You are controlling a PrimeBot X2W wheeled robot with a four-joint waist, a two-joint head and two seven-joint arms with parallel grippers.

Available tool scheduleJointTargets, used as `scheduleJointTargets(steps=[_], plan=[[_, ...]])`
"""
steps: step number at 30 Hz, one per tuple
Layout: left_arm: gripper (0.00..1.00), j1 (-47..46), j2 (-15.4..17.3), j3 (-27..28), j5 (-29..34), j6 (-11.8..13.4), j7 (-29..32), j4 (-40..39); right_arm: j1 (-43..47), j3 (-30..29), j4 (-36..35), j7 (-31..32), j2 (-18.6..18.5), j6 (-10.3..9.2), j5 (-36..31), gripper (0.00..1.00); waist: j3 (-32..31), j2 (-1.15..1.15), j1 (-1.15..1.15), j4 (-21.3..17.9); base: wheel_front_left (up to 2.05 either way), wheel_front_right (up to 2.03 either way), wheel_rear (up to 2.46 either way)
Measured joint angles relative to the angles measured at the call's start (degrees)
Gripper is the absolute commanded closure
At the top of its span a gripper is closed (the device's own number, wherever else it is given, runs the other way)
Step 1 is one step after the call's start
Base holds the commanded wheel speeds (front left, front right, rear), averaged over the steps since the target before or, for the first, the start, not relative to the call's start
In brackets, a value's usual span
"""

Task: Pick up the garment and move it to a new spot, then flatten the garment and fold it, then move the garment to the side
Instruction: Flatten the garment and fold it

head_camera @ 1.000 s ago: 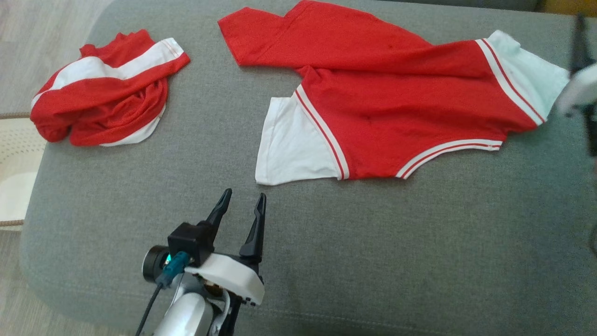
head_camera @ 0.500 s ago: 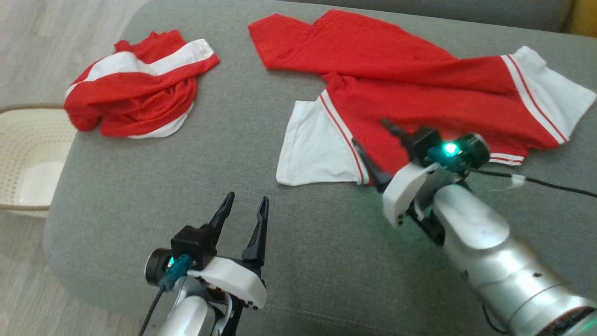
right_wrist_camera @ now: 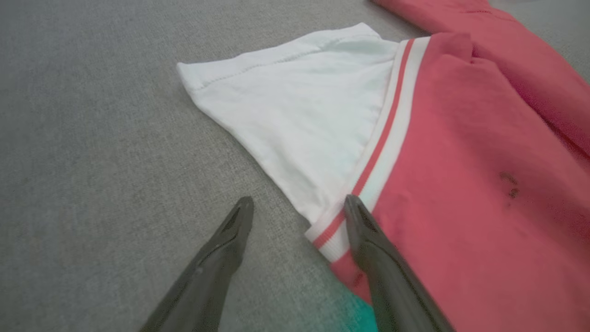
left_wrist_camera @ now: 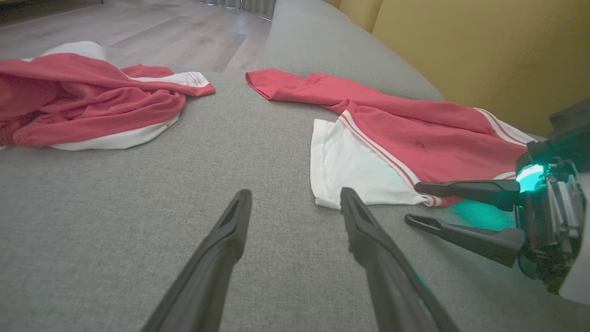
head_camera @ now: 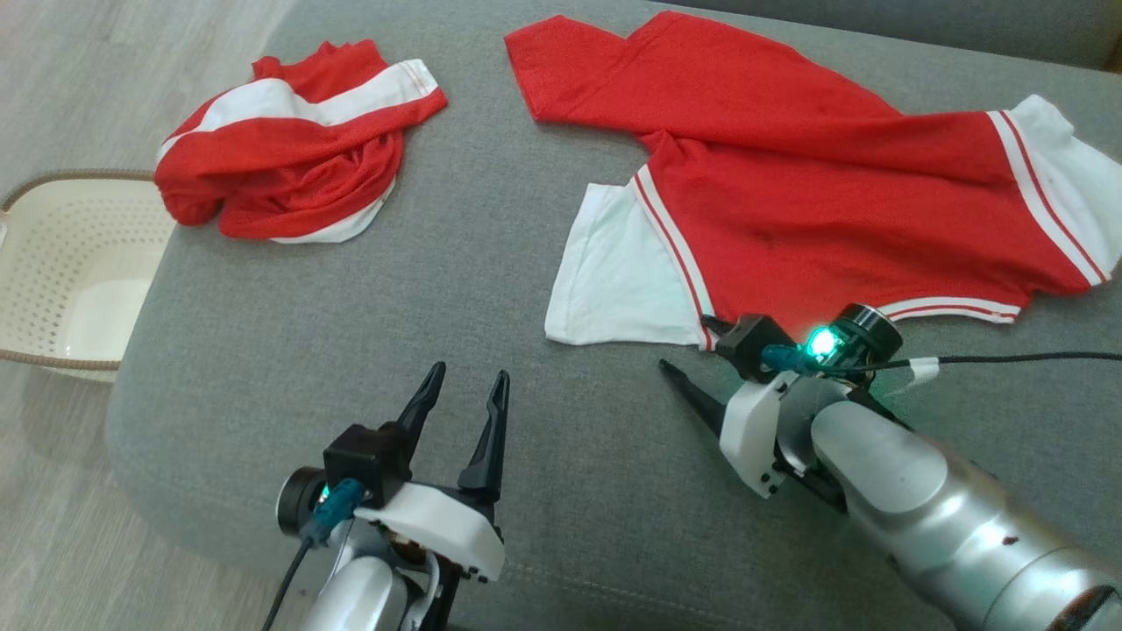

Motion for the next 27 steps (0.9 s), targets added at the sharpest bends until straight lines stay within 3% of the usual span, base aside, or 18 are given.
scheduleJointTargets(steps=[2,3,4,6,7,17,27], plan=[[0.00,0.0,0.0,0.0,0.0,0.0,0.0,-0.1,-0.4,0.1,0.9,-0.4,0.1,0.00,-0.4,0.00,0.1,0.00,0.00,-0.3,0.00,0.00,0.00],[0.00,0.0,0.0,0.0,0.0,0.0,0.0,-0.2,-0.6,0.0,1.6,-0.7,0.1,0.00,-0.4,0.05,0.2,0.00,0.00,-0.5,0.00,0.00,0.00],[0.00,0.0,0.0,0.1,-0.1,0.0,0.0,-0.2,-1.0,-0.3,2.3,-1.1,0.1,0.01,-0.9,0.24,0.4,0.00,0.00,-0.8,0.00,0.00,0.00],[0.00,0.0,0.0,0.0,-0.1,0.0,0.0,-0.2,-1.7,-1.3,4.0,-1.8,0.4,0.02,-1.7,0.92,0.5,0.00,0.00,-1.2,0.00,0.00,0.00],[0.00,0.0,0.0,0.1,-0.1,0.0,0.0,-0.2,-2.1,-2.0,5.0,-2.0,0.4,0.02,-2.1,1.00,0.6,0.00,0.00,-1.5,0.00,0.00,0.00],[0.00,0.0,0.0,1.5,0.0,0.0,0.0,-0.3,-2.0,-10.1,11.2,-7.2,-0.5,0.02,-2.0,1.00,0.2,0.00,0.00,-6.0,0.00,0.00,0.00],[0.00,-0.1,0.0,3.2,0.5,-0.6,0.0,-0.2,0.2,-17.1,10.5,-8.0,-9.6,0.02,-3.9,1.00,-0.4,0.00,0.00,-13.8,0.00,0.00,0.00]])
